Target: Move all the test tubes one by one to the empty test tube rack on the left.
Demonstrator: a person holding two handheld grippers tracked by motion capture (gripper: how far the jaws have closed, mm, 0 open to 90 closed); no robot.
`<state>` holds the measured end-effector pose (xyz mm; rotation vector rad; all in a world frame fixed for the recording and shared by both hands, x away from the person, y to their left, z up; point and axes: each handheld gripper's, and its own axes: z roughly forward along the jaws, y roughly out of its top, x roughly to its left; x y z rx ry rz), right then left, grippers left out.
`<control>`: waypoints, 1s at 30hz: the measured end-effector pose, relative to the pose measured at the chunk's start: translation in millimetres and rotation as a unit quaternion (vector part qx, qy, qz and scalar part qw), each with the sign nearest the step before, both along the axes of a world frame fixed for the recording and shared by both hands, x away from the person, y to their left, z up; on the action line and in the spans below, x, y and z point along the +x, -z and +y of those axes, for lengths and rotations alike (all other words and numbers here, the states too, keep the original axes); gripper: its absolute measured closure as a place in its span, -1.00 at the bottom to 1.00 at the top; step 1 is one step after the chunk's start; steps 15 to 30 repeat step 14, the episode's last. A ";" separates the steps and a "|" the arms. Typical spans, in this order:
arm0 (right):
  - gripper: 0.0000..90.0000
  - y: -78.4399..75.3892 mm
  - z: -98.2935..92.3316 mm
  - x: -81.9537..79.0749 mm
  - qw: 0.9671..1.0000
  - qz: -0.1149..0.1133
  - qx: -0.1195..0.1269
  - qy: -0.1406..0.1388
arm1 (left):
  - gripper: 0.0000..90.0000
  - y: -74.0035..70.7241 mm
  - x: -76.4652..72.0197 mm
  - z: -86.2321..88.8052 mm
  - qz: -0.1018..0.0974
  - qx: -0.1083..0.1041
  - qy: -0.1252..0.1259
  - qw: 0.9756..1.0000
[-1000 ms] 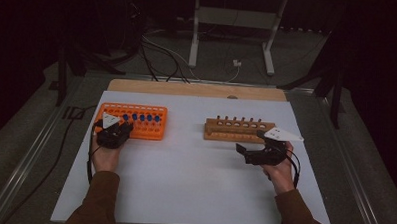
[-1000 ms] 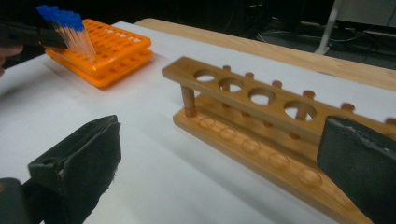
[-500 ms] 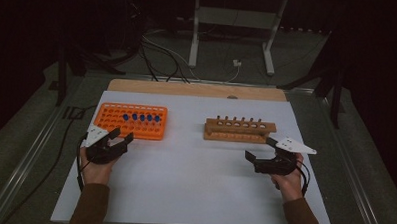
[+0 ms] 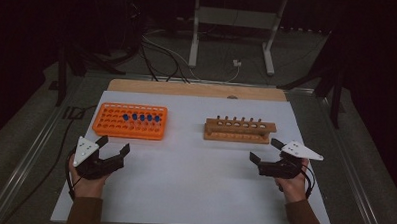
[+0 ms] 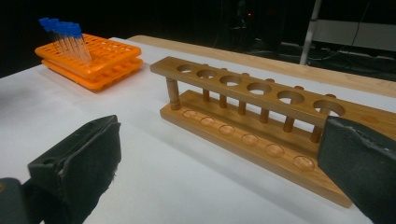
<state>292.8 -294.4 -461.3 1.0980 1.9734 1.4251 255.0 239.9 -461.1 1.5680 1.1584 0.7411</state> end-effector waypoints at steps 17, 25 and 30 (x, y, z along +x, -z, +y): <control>-1.00 2.6 -3.5 -2.5 1.000 -0.003 0.011 0.009 | -0.99 -3.2 -15.0 -1.1 -0.016 -0.002 -0.002 1.000; -1.00 2.6 -3.5 -2.5 1.000 -0.003 0.011 0.009 | -0.99 -3.2 -15.0 -1.1 -0.016 -0.002 -0.002 1.000; -1.00 2.6 -3.5 -2.5 1.000 -0.003 0.011 0.009 | -0.99 -3.2 -15.0 -1.1 -0.016 -0.002 -0.002 1.000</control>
